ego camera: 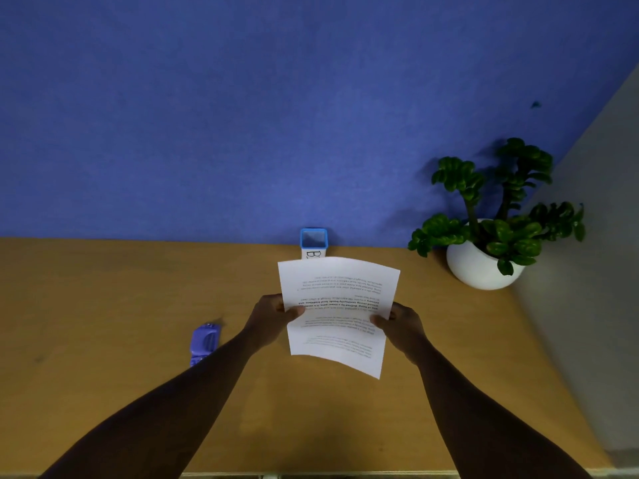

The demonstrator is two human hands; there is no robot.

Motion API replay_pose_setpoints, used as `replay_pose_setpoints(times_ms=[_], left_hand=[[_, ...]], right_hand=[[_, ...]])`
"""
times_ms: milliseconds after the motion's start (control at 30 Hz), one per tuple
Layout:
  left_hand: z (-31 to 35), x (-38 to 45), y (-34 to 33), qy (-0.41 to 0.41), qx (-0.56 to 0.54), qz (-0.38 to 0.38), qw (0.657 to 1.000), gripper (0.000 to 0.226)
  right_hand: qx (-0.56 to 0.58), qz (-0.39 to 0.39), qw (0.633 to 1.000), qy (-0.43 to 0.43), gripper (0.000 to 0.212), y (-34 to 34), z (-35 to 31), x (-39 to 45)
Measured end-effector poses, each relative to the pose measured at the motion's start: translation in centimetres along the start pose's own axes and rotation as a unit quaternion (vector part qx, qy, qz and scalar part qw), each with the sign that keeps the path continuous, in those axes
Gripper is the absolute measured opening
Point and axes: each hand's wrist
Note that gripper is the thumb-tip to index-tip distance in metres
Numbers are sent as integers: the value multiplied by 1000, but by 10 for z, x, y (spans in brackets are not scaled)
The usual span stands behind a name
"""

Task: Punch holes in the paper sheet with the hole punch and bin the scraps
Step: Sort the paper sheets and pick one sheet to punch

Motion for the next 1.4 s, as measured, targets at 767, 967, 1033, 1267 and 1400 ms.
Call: replay_pose_setpoints(times_ms=[767, 967, 1033, 1267, 1400], left_hand=[[17, 1, 0, 26, -231, 102, 967, 21], [29, 4, -9, 6, -309, 112, 944, 34], [32, 5, -12, 8, -327, 113, 938, 38], [34, 1, -19, 0, -312, 46, 949, 40], [37, 2, -19, -13, -289, 42, 956, 41]], right_hand=[[414, -4, 906, -88, 32, 5, -11, 6], [457, -33, 882, -112, 34, -2, -8, 8], [471, -37, 874, -117, 36, -4, -8, 8], [501, -57, 855, -123, 40, -7, -11, 8], [498, -69, 857, -115, 44, -4, -12, 6]])
Point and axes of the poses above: each hand's wrist, its own x-axis towards the middle knuckle, its own y-axis out of the back of the hand, z = x × y, and after that the axes turned 3 degrees about -y, right-handed
